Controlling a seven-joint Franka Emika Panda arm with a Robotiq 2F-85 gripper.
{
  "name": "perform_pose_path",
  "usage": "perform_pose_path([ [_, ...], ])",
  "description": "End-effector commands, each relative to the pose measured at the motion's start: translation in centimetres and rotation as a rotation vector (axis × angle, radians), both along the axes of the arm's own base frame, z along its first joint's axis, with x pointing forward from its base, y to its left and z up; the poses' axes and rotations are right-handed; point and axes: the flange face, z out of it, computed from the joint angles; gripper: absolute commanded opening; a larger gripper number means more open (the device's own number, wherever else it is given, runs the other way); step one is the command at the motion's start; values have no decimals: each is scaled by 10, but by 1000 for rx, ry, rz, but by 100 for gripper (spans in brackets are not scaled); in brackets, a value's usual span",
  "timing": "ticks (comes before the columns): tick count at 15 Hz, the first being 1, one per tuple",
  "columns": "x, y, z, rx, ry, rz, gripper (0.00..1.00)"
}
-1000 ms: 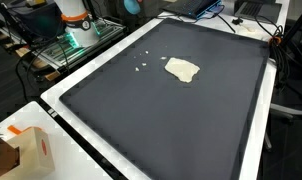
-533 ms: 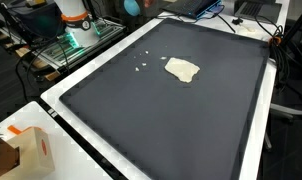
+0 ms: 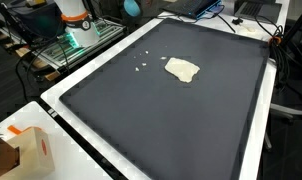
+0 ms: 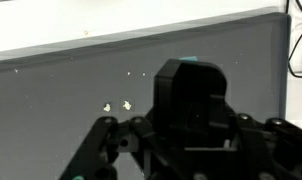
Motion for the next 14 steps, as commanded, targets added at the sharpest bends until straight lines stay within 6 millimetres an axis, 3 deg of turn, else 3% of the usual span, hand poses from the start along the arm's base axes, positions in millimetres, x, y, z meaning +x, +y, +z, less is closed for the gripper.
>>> perform_pose_path([
  [1, 0, 0, 0, 0, 1, 0, 51],
  [14, 0, 0, 0, 0, 0, 0, 51],
])
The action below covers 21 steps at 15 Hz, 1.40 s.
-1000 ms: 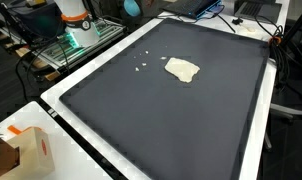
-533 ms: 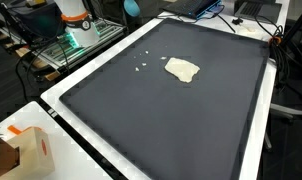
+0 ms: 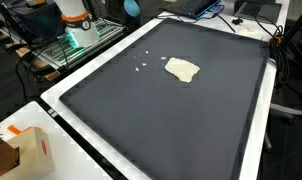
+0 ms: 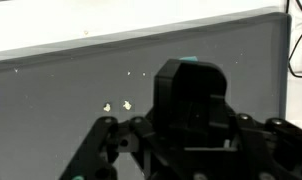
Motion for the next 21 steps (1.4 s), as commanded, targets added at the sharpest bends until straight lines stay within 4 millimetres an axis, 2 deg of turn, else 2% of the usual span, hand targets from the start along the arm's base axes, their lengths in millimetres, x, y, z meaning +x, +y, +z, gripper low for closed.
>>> perform_pose_path([
  [1, 0, 0, 0, 0, 1, 0, 51],
  [5, 0, 0, 0, 0, 1, 0, 51],
  [6, 0, 0, 0, 0, 0, 0, 26],
  [9, 20, -10, -3, 53, -23, 44, 26],
  [13, 57, -25, -9, 146, -183, 97, 26],
  [17, 91, -34, -29, 304, -290, 133, 26],
  [21, 120, -31, -57, 492, -326, 140, 26],
])
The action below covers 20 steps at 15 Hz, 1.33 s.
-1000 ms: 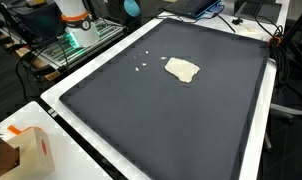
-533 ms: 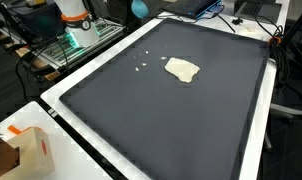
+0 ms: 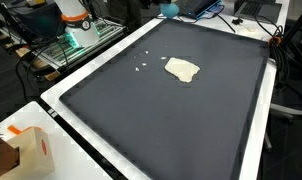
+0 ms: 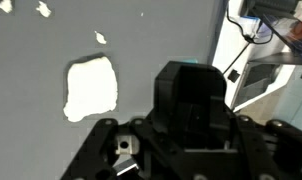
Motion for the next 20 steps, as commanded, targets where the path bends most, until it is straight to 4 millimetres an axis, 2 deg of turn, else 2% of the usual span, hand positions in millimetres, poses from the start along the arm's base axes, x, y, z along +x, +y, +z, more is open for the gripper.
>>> perform_pose_path([
  [1, 33, 2, -28, 153, -17, 17, 26],
  [5, 61, 2, -66, 247, 13, -53, 26],
  [9, 81, -1, -93, 288, 51, -134, 26],
  [16, 101, -15, -127, 365, 84, -238, 26],
  [20, 108, -27, -139, 407, 77, -287, 26],
])
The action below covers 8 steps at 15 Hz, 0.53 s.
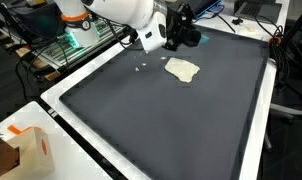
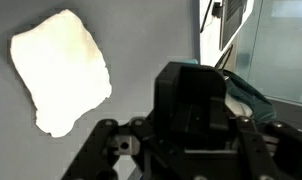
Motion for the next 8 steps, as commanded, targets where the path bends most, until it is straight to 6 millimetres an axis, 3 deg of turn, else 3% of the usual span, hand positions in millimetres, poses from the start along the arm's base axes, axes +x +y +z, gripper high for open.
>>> perform_pose_path([
  [1, 9, -11, -9, 63, -10, -56, 26],
  [8, 19, -23, -22, 113, -10, -138, 26],
])
